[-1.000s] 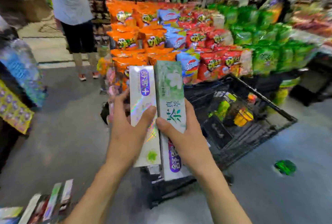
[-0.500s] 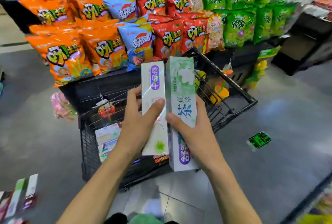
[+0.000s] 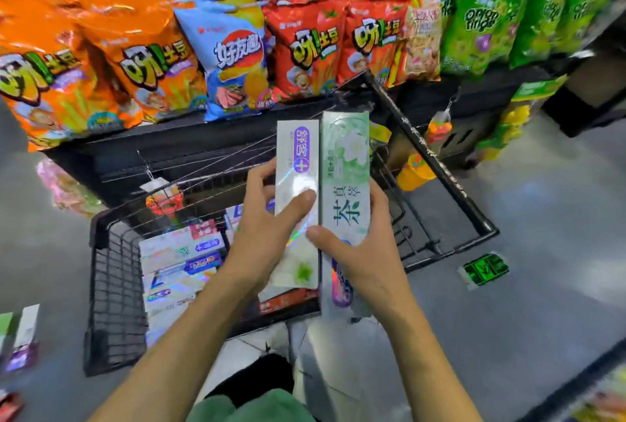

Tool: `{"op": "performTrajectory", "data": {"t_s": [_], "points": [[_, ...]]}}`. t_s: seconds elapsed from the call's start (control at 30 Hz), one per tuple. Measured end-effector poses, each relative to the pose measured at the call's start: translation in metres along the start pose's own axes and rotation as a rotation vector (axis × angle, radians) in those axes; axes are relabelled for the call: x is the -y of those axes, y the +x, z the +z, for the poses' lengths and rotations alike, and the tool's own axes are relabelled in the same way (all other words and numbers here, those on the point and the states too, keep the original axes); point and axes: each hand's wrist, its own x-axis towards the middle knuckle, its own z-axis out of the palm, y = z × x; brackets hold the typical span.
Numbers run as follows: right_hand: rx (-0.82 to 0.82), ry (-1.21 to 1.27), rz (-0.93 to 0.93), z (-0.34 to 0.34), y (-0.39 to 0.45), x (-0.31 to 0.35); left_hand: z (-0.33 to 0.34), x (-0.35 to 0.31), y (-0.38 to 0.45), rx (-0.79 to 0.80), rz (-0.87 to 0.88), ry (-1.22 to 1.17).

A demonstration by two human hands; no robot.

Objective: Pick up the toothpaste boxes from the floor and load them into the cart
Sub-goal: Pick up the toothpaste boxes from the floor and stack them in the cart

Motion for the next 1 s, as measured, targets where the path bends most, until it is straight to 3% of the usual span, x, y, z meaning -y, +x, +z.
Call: {"op": "performTrajectory", "data": {"t_s": [0.23, 0.43, 0.67, 0.87, 1.0], "points": [[0.150, -0.083, 0.044, 0.004, 0.085, -0.018, -0.016, 0.027, 0.068, -0.091, -0.154, -0.089], [0.441, -0.255, 0.080, 0.015, 0.139, -0.055, -0.056, 0.068, 0.084, -0.407, -0.247, -0.105], [0.732, -0.513, 0.138, 0.025, 0.185, -0.147, -0.102, 0.163, 0.080, -0.732, -0.287, -0.034], [0.965, -0.753, -0.128, 0.038, 0.187, -0.243, -0.126, 0.234, 0.069, -0.970, -0.204, 0.033], [1.118, -0.907, -0.178, 0.050, 0.177, -0.302, -0.147, 0.258, 0.053, -1.077, -0.185, 0.101]]}}
